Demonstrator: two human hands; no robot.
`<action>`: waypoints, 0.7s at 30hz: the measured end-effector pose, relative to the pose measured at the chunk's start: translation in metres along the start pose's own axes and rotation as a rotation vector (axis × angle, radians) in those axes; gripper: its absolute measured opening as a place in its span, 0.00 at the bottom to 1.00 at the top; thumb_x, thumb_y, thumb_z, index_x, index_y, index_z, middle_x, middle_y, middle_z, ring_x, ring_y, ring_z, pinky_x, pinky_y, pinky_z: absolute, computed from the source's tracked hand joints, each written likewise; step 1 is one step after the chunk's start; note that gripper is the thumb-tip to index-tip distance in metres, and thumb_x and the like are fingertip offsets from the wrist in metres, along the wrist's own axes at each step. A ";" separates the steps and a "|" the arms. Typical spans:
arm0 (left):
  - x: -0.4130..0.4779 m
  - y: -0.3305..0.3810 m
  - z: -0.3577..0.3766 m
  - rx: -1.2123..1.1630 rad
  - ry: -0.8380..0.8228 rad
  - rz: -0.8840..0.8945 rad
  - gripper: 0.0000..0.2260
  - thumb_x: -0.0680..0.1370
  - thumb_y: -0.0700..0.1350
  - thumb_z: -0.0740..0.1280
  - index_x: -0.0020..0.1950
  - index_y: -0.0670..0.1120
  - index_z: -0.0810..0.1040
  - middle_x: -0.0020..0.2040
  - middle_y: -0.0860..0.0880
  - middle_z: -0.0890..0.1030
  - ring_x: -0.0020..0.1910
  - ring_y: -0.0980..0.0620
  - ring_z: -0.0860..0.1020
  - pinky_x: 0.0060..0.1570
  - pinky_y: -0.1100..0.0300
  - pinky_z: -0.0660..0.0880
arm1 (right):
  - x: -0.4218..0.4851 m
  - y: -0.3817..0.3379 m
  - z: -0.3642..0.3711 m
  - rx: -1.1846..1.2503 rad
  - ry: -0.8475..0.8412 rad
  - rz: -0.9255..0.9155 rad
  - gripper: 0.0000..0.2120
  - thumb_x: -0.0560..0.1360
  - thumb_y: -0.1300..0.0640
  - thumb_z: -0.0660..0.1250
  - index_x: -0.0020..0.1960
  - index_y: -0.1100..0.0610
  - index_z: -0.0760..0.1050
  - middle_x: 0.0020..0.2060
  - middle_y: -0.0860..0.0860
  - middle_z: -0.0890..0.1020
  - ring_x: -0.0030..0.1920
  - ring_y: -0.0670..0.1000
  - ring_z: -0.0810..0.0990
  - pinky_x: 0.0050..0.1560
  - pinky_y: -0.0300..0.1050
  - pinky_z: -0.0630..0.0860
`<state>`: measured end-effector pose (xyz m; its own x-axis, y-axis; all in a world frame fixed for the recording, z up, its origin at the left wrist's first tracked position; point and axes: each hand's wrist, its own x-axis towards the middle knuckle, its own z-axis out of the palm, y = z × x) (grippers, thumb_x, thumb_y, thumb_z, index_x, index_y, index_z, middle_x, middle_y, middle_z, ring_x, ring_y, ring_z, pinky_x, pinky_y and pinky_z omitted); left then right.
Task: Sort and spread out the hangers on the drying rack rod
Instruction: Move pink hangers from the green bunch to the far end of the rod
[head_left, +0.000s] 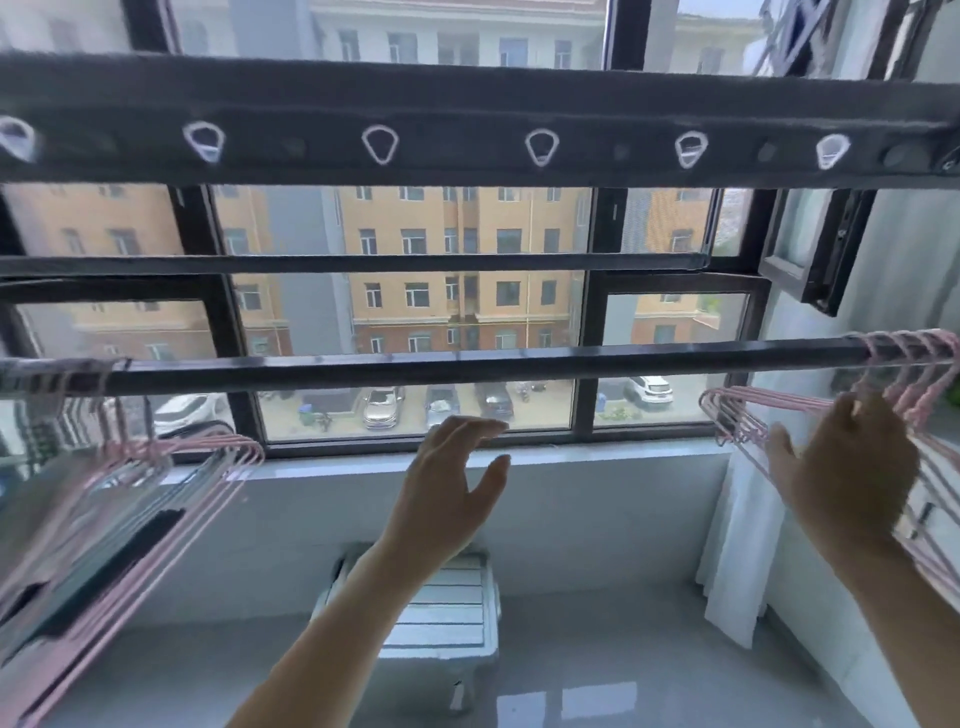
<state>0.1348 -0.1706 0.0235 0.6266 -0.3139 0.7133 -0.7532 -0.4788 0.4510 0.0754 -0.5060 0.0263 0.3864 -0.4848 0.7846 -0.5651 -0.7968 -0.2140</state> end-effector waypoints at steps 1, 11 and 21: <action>-0.001 -0.004 -0.006 0.016 0.023 -0.029 0.15 0.73 0.52 0.61 0.57 0.49 0.77 0.54 0.57 0.76 0.56 0.61 0.71 0.57 0.71 0.63 | -0.007 -0.009 -0.001 0.038 0.003 -0.035 0.24 0.73 0.51 0.60 0.56 0.72 0.67 0.55 0.71 0.73 0.53 0.67 0.73 0.50 0.60 0.73; -0.043 -0.072 -0.130 0.730 0.321 -0.460 0.17 0.73 0.45 0.68 0.59 0.41 0.74 0.53 0.42 0.78 0.55 0.44 0.73 0.55 0.54 0.71 | -0.069 -0.135 0.000 0.461 -0.090 -0.460 0.27 0.71 0.47 0.54 0.57 0.68 0.76 0.61 0.66 0.72 0.61 0.65 0.69 0.61 0.59 0.65; -0.070 -0.086 -0.182 0.901 0.276 -0.608 0.08 0.77 0.36 0.62 0.54 0.40 0.76 0.48 0.44 0.80 0.43 0.51 0.78 0.41 0.65 0.74 | -0.107 -0.208 -0.013 0.622 -0.206 -0.642 0.28 0.71 0.46 0.54 0.58 0.65 0.76 0.61 0.63 0.73 0.61 0.63 0.71 0.61 0.61 0.69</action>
<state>0.1193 0.0413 0.0323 0.6909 0.3134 0.6515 0.1533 -0.9442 0.2917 0.1419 -0.2838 -0.0055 0.6467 0.1106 0.7547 0.2743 -0.9570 -0.0948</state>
